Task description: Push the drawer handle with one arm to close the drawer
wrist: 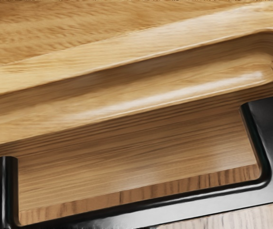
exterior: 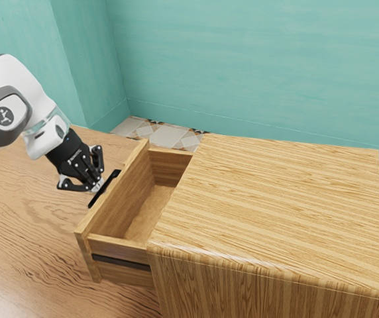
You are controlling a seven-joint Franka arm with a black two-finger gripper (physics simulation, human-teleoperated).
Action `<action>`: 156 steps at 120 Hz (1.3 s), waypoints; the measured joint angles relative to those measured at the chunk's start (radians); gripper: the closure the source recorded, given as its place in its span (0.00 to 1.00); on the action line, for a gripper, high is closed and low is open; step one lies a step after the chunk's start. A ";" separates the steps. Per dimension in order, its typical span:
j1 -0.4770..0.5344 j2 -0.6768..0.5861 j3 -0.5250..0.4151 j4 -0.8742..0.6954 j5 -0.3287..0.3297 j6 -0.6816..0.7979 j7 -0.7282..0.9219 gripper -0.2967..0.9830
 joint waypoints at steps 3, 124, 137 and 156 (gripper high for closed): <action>0.000 0.001 -0.006 0.001 -0.004 0.001 0.000 0.84; -0.026 0.133 -0.186 0.088 -0.147 0.095 -0.013 0.85; -0.042 0.159 -0.194 0.110 -0.154 0.107 -0.018 0.85; -0.055 0.179 -0.197 0.124 -0.163 0.122 -0.023 0.85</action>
